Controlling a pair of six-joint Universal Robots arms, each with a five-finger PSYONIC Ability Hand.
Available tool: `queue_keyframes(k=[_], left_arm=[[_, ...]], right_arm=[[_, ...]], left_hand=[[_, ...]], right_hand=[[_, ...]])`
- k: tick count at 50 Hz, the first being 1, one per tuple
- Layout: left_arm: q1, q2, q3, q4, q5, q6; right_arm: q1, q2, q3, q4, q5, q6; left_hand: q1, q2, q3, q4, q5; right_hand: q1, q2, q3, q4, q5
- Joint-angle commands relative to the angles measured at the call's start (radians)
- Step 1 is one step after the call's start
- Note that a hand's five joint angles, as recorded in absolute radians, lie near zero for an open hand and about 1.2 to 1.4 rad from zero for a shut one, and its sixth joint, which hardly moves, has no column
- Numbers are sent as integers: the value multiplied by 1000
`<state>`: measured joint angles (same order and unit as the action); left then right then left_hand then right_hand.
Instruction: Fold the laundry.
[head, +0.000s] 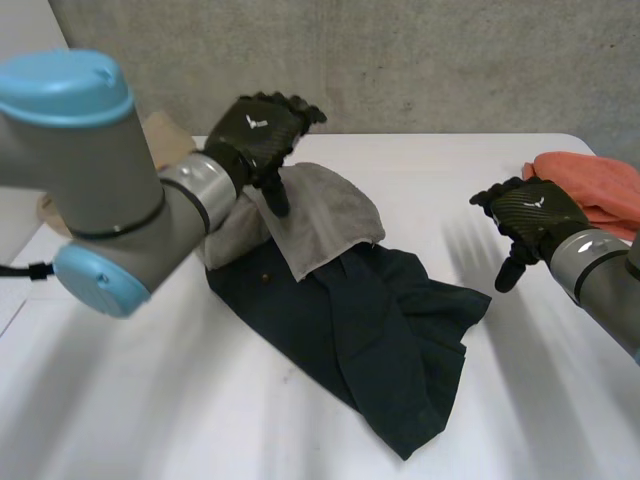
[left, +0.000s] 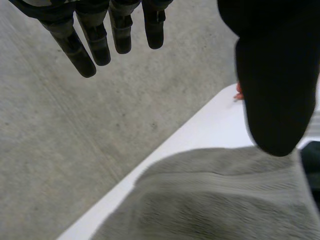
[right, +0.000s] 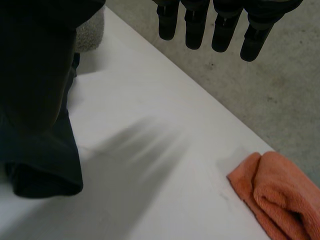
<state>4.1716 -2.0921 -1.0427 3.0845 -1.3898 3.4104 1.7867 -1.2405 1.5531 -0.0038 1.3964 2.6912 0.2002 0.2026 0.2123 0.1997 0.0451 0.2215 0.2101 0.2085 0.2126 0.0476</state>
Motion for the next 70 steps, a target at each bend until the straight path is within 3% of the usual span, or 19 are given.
queue_keyframes(k=[1,9,16,20,21,25,26,28,29,33,35,40,46,53,60,61,62,64,70], left_arm=[[73,-167,283,-153,104,96],[122,-500,703,-398,170,260],[163,-701,904,-415,248,378],[176,-770,963,-386,245,386],[177,-781,971,-382,242,389],[174,-812,992,-362,213,401],[173,-809,989,-340,172,415],[171,-790,986,-299,89,423],[176,-767,977,-238,-22,422],[229,-681,931,-11,-254,394],[283,-634,903,95,-293,391],[393,-585,920,145,-340,389],[469,-588,955,142,-354,380],[489,-609,865,114,-272,380],[513,-644,787,191,-313,414],[513,-643,777,191,-308,415],[506,-631,748,186,-295,418],[493,-596,715,180,-279,428],[435,-392,442,136,-244,418]], right_arm=[[7,18,-1,-22,-2,7],[0,61,-8,-38,-2,4],[-6,93,-16,-61,1,1],[-7,110,-21,-65,4,-7],[-7,113,-21,-67,4,-8],[-10,121,-24,-68,6,-17],[-12,121,-25,-68,6,-21],[-13,121,-25,-68,7,-25],[-15,122,-25,-68,6,-28],[-12,121,-24,-68,7,-28],[-7,121,-21,-68,7,-30],[5,118,-16,-68,7,-30],[20,118,-10,-68,7,-30],[40,116,-4,-68,7,-31],[43,105,-2,-65,4,-31],[42,104,-2,-65,3,-31],[43,101,-2,-64,3,-31],[43,96,-2,-62,1,-30],[50,78,1,-59,-4,-30]], left_hand=[[-26,-28,-38,-25,-45],[-26,-28,-38,-25,-45],[-26,-28,-38,-25,-45],[22,19,10,22,2],[86,84,74,86,67],[1038,1035,1026,1038,1018],[1194,1192,1182,1195,1175],[1196,1194,1184,1197,1177],[1196,1194,1184,1197,1177],[1196,1194,1184,1197,1177],[1196,1194,1184,1197,1177],[1196,1194,1184,1197,1177],[1196,1194,1184,1197,1177],[1196,1194,1184,1197,1177],[1196,1194,1184,1197,1177],[1022,1020,1010,1022,1003],[427,425,415,428,408],[-26,-28,-38,-25,-45],[-26,-28,-38,-25,-45]], right_hand=[[-47,-36,-34,-38,-48],[-47,-36,-34,-38,-48],[-47,-36,-34,-38,-48],[-47,-36,-34,-38,-48],[-47,-36,-34,-38,-48],[-47,-36,-34,-38,-48],[-47,-36,-34,-38,-48],[-47,-36,-34,-38,-48],[-47,-36,-34,-38,-48],[-47,-36,-34,-38,-48],[-47,-36,-34,-38,-48],[-47,-36,-34,-38,-48],[-47,-36,-34,-38,-48],[-47,-36,-34,-38,-48],[-47,-36,-34,-38,-48],[-47,-36,-34,-38,-48],[-47,-36,-34,-38,-48],[-47,-36,-34,-38,-48],[-47,-36,-34,-38,-48]])
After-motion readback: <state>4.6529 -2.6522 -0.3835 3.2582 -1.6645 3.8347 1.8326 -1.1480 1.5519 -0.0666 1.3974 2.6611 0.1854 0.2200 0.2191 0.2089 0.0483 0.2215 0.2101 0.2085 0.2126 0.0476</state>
